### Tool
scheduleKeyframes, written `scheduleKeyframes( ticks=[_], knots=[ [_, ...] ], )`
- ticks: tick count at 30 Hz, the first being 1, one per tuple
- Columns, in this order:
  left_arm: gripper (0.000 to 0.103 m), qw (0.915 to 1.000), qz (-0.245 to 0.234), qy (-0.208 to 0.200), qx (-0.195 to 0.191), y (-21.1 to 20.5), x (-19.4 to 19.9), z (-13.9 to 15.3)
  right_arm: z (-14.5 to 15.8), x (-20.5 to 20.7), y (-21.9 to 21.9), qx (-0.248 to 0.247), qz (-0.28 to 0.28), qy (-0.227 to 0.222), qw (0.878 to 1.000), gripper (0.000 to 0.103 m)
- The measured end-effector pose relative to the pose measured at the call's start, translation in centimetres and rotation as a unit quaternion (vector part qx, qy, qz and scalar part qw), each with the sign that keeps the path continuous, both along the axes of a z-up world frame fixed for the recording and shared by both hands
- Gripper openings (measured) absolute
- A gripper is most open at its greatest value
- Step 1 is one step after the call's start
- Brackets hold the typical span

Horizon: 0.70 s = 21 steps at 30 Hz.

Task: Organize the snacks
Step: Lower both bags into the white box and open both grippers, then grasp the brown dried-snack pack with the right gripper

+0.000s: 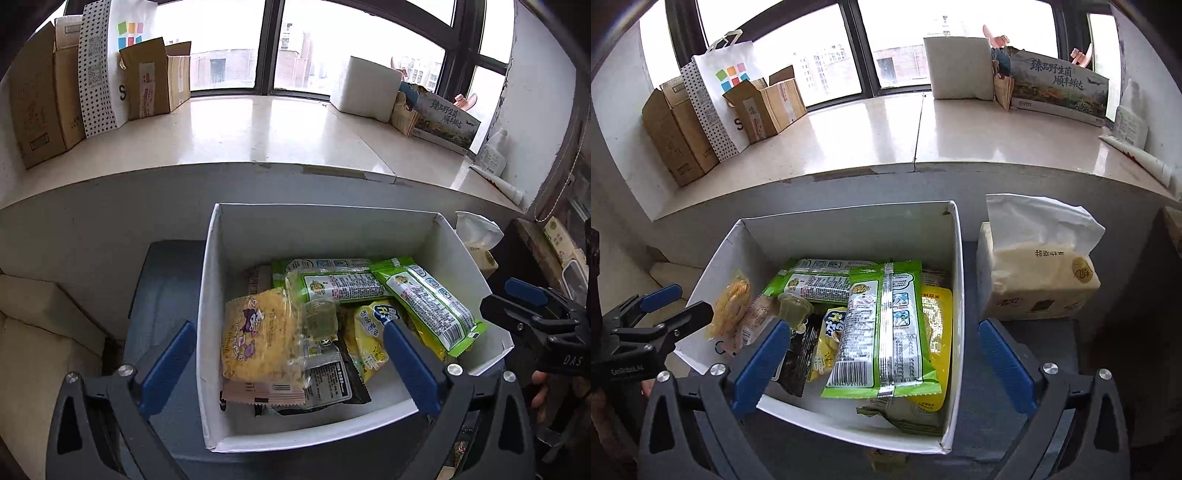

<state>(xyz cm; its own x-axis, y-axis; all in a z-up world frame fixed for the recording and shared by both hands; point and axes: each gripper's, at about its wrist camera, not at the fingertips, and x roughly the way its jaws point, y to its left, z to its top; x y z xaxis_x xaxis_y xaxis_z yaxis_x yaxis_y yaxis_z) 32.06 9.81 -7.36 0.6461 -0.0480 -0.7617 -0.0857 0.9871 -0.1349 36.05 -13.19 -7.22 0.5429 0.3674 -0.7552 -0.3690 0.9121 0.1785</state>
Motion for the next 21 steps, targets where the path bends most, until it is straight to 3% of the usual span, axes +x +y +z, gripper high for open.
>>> scheduleKeyframes(
  ticks=[5,11,16,21],
  knots=[
    [0.103,0.9998,-0.014,-0.011,0.009,-1.2,-2.4,0.7,2.5,-3.4,-2.0,0.025,0.007,-0.034,0.999,0.103],
    [0.103,0.997,-0.061,-0.048,0.003,-4.3,-9.3,2.2,4.3,-10.9,-5.4,0.04,0.024,-0.086,0.995,0.103],
    [0.103,0.9945,-0.085,-0.061,-0.004,-7.4,-16.5,1.8,1.1,-16.3,-8.8,0.003,-0.017,-0.089,0.996,0.103],
    [0.103,0.9958,-0.074,-0.049,-0.022,-9.4,-22.5,0.4,-3.5,-20.5,-11.4,0.006,-0.053,-0.046,0.998,0.103]
  ],
)
